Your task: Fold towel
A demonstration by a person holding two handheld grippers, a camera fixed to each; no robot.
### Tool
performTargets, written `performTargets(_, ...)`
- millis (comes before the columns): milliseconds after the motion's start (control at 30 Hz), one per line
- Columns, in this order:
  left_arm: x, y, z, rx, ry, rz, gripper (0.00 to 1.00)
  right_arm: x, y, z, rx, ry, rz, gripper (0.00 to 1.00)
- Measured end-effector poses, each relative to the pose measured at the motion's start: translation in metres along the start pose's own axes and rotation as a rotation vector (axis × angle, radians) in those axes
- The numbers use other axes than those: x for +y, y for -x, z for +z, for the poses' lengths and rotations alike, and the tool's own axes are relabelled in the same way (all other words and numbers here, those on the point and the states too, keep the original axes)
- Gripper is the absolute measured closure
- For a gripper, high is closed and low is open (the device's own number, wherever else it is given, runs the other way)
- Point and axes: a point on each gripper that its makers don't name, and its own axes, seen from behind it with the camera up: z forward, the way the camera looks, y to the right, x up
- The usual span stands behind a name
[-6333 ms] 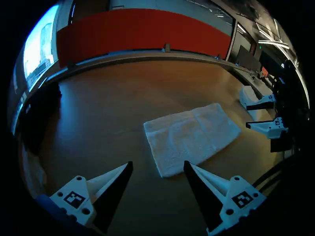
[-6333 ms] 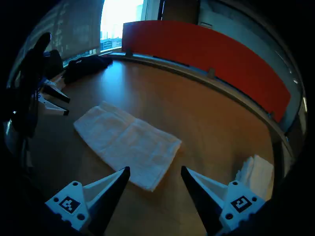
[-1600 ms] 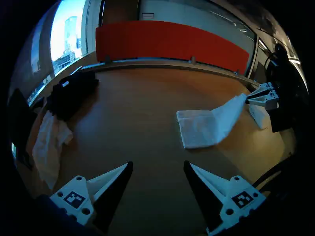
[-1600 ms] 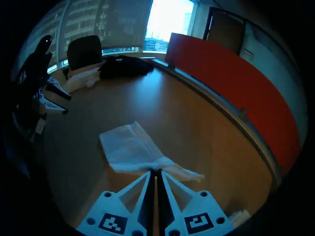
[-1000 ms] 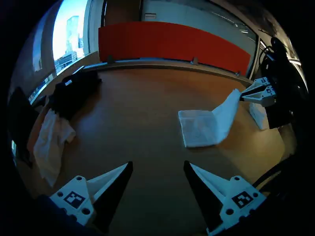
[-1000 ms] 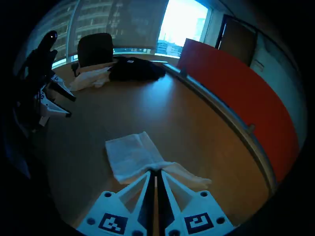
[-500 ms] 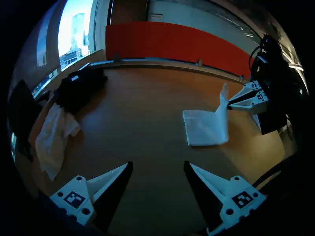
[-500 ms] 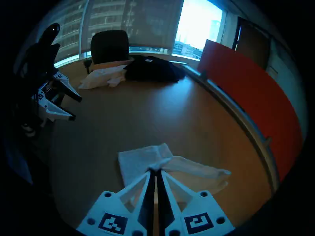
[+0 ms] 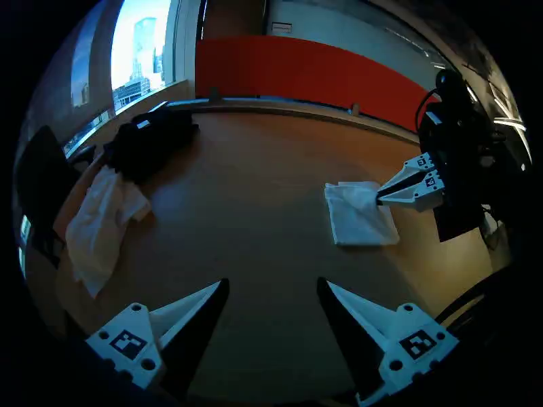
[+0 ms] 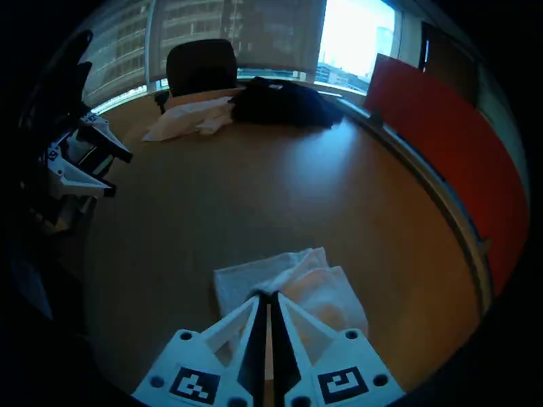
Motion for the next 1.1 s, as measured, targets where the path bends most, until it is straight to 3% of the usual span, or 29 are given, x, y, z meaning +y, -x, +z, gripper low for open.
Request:
performTargets(200, 0.0, -0.001, 0.002, 0.0, 0.002, 0.004, 0.04, 0.0, 0.001, -0.002, -0.001, 0.004, 0.003, 0.95)
performTargets(333, 0.0, -0.001, 0.002, 0.0, 0.002, 0.008, 0.04, 0.0, 0.001, -0.004, 0.002, 0.005, 0.006, 0.87)
performTargets(467, -0.001, -0.001, 0.002, 0.0, 0.002, 0.008, 0.04, -0.002, 0.0, -0.005, 0.007, 0.004, 0.011, 0.67)
performTargets(600, -0.002, -0.001, 0.001, 0.002, 0.0, 0.007, 0.04, -0.003, 0.001, -0.007, 0.013, 0.007, 0.026, 0.35)
performTargets(1100, -0.002, -0.003, -0.001, 0.009, 0.0, 0.011, 0.04, -0.005, 0.027, -0.013, -0.007, 0.06, 0.077, 0.31)
